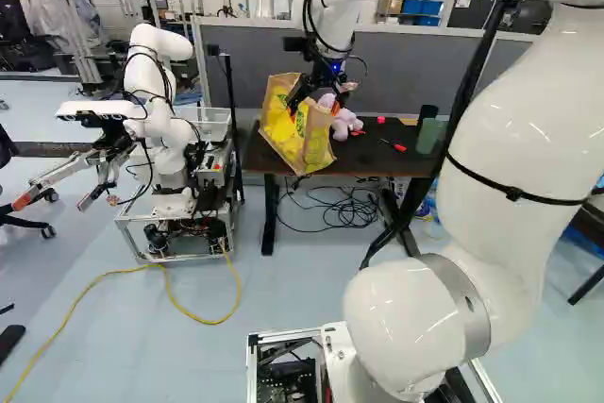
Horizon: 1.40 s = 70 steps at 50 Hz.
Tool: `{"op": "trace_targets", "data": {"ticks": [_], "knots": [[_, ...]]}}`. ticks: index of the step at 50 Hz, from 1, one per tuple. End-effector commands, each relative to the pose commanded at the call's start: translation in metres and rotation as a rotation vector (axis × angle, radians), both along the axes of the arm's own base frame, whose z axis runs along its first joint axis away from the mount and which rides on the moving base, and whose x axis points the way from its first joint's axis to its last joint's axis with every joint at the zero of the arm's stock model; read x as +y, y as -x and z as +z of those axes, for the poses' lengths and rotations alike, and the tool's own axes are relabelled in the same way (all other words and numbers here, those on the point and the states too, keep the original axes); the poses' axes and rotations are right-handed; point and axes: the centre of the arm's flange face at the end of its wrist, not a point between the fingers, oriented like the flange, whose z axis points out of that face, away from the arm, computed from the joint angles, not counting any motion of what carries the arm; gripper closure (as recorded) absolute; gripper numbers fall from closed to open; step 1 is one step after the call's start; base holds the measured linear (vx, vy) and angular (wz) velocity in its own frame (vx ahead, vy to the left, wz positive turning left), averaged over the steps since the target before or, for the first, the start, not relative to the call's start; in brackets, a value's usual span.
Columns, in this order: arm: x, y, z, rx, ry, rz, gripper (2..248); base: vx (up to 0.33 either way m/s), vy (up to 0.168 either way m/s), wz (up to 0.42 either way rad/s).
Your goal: Pick up the bag on the ground and place it on the table
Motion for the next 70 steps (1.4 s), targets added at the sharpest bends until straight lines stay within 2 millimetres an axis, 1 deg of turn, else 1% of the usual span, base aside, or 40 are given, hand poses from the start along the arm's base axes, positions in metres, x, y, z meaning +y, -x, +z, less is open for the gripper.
{"op": "trace_targets", "data": {"ticks": [18, 36, 51, 70], "knots": [[-0.006, 0.013, -0.030, -0.101, -0.005, -0.038, 3, 0.000, 0.000, 0.000], [-0.014, 0.032, -0.065, -0.222, -0.015, -0.080, 3, 0.000, 0.000, 0.000], [-0.020, 0.056, -0.097, -0.340, -0.027, -0.116, 3, 0.000, 0.000, 0.000], [-0.028, 0.090, -0.134, -0.487, -0.048, -0.156, 3, 0.000, 0.000, 0.000]]}}
